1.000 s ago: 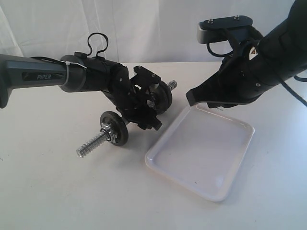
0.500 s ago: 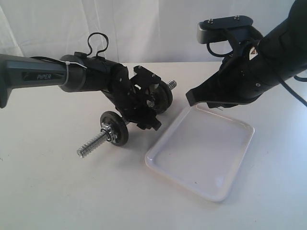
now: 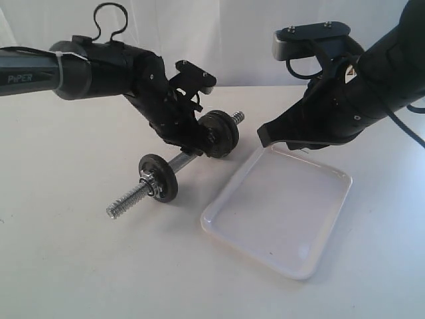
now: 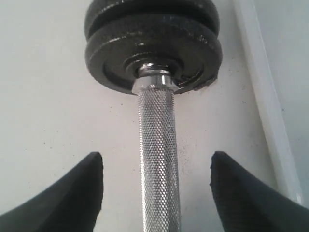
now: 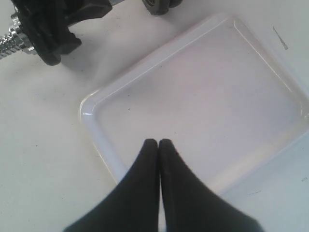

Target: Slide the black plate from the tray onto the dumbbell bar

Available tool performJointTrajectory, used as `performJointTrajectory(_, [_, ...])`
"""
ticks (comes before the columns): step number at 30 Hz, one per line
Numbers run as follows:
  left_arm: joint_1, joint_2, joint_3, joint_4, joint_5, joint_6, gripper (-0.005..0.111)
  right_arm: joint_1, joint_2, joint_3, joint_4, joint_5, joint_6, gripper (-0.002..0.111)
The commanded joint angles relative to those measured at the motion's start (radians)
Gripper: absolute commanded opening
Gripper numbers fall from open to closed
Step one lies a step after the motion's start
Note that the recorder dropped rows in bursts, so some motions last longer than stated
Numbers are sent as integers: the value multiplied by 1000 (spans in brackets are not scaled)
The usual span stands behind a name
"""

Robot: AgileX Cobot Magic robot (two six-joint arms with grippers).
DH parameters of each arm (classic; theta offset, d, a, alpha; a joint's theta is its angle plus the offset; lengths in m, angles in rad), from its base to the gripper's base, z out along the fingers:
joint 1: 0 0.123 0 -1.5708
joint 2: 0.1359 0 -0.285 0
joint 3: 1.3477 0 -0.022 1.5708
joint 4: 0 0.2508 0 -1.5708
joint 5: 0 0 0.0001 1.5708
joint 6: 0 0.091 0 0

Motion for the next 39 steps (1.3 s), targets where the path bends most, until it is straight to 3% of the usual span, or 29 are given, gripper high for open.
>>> performJointTrajectory(1, [3,-114,6,-2,107,-4,67,-5,-9,3,-8,-8,-2,0])
performJointTrajectory(3, [3,-186,6,-2,215,-22,60,-5,-9,3,-8,-8,-2,0])
performJointTrajectory(5, [4,-258,8,29,290,-70,42,-5,-9,3,-8,-8,-2,0])
performJointTrajectory(8, [4,-405,41,137,354,-210,4,-5,-9,3,-8,-8,0,0])
performJointTrajectory(9, [4,-439,62,171,352,-247,0,-5,-9,3,-8,-8,16,0])
performJointTrajectory(14, [4,-668,253,289,380,-389,0,-5,-9,3,-8,-8,18,0])
performJointTrajectory(24, [4,-1190,685,280,290,-514,0,-5,-9,3,-8,-8,23,0])
performJointTrajectory(31, [4,-1363,723,35,370,-559,0,-5,-9,3,-8,-8,23,0])
performJointTrajectory(39, [4,-1397,723,29,367,-554,0,-5,-9,3,-8,-10,23,0])
